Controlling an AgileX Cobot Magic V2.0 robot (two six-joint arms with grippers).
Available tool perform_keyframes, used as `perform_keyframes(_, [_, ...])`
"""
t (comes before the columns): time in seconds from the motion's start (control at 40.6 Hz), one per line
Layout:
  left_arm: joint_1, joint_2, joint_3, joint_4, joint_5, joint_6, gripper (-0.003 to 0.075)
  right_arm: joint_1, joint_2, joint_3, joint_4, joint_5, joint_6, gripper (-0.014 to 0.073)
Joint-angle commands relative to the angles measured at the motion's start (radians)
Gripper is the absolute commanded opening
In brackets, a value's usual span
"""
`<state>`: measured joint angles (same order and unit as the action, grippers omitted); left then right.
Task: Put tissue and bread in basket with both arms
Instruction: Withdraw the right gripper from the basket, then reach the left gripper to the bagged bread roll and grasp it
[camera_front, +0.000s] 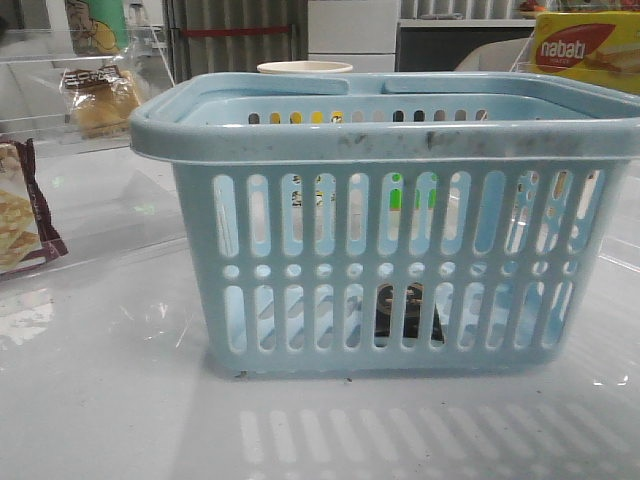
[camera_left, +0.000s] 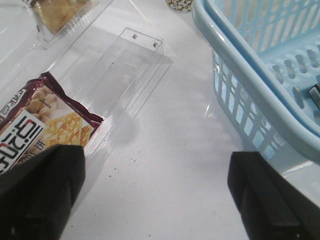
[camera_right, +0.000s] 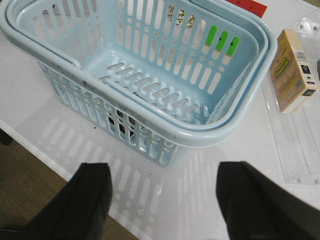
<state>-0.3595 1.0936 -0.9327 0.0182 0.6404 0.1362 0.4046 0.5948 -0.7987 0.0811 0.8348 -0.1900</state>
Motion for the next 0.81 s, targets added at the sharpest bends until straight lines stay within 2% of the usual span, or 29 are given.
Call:
perform_keyframes(0.0, [0.026, 0.099, -0.105, 0.007, -0.077, -0.003, 0.0645, 0.002, 0.0, -0.025, -0.009, -0.067, -0.011, 0.0551])
perform_keyframes(0.32, [0.184, 0.444, -0.405, -0.018, -0.092, -0.003, 0.0643, 0.002, 0.0, -0.025, -0.009, -0.067, -0.011, 0.0551])
perform_keyframes(0.467, [0.26, 0.584, -0.556, -0.115, -0.107, -0.003, 0.0643, 0.002, 0.0, -0.025, -0.009, -0.067, -0.011, 0.0551])
perform_keyframes(0.787, [0.308, 0.776, -0.699, -0.17, -0.262, -0.003, 0.0632, 0.002, 0.0, -0.025, -0.009, -0.067, -0.011, 0.0551])
